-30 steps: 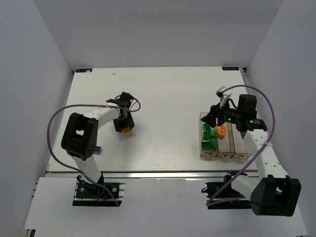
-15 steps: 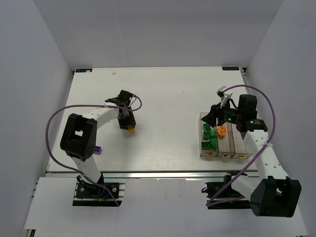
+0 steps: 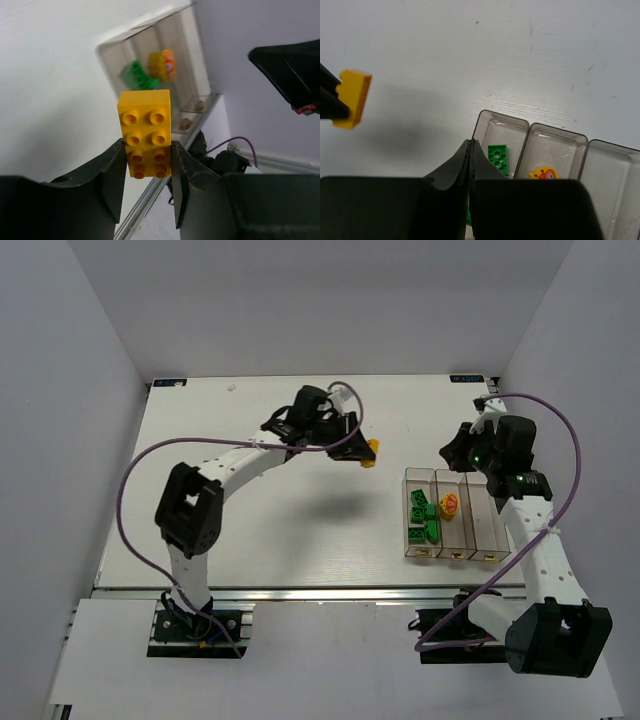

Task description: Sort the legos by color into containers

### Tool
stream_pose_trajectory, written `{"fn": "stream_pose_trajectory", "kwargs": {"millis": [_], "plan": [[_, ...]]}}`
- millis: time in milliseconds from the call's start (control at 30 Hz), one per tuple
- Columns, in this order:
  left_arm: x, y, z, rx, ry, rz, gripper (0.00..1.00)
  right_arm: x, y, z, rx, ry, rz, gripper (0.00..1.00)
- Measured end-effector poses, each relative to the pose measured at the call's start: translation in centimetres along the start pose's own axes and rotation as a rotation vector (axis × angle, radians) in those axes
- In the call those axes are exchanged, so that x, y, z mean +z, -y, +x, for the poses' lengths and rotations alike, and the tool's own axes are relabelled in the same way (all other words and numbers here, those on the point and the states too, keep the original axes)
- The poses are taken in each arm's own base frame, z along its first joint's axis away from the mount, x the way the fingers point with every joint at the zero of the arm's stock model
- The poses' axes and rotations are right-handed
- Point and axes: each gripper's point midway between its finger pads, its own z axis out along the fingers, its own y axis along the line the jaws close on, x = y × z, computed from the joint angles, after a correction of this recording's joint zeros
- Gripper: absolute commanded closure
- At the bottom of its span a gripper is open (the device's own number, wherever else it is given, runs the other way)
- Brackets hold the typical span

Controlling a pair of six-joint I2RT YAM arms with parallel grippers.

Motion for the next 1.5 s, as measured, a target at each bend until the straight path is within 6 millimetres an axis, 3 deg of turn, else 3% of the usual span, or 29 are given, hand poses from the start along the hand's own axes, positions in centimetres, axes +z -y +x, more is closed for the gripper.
{"fn": "stream_pose_trajectory", "kwargs": {"millis": [133, 400, 533, 700, 833, 867, 933, 967, 1100, 1267, 1367, 1500], "plan": [[4.5, 3.5, 0.0, 0.057, -0.072, 0.142, 1.00, -0.7, 1.1, -2.4, 0.039, 0.061, 0.074, 1.00], [13.2, 6.1, 2.8, 0.054, -0.204, 0.312, 1.00, -3.4, 0.7, -5.2, 0.068, 0.177, 0.099, 1.00], [16.1, 8.1, 4.5, 0.051, -0.241, 0.406, 0.96, -4.6, 0.4, -6.7, 0.065, 0.230, 0.106, 1.00], [18.1, 9.8, 7.2, 0.016, -0.287, 0.476, 0.94, -4.8, 0.7, -6.8, 0.074, 0.237, 0.115, 1.00], [19.2, 10.1, 9.0, -0.024, -0.314, 0.473, 0.81, -5.1, 0.6, -7.0, 0.075, 0.248, 0.115, 1.00], [19.5, 10.3, 9.1, -0.030, -0.311, 0.470, 0.69, -5.2, 0.5, -7.0, 0.076, 0.250, 0.115, 1.00], [19.8, 10.3, 9.1, -0.040, -0.301, 0.460, 0.60, -5.3, 0.5, -7.0, 0.084, 0.252, 0.113, 1.00], [19.8, 10.3, 9.1, -0.045, -0.297, 0.455, 0.47, -5.3, 0.5, -7.0, 0.088, 0.252, 0.112, 1.00], [20.2, 10.1, 8.8, -0.052, -0.280, 0.433, 0.28, -5.2, 0.5, -6.8, 0.097, 0.248, 0.109, 1.00], [20.5, 9.6, 8.8, -0.066, -0.270, 0.403, 0.27, -5.1, 0.5, -6.6, 0.099, 0.242, 0.108, 1.00], [20.5, 9.5, 8.8, -0.071, -0.272, 0.395, 0.30, -5.1, 0.4, -6.4, 0.100, 0.237, 0.101, 1.00], [20.4, 9.8, 8.4, -0.062, -0.260, 0.395, 0.52, -5.2, -0.5, -6.4, 0.072, 0.231, 0.049, 0.93]]}}
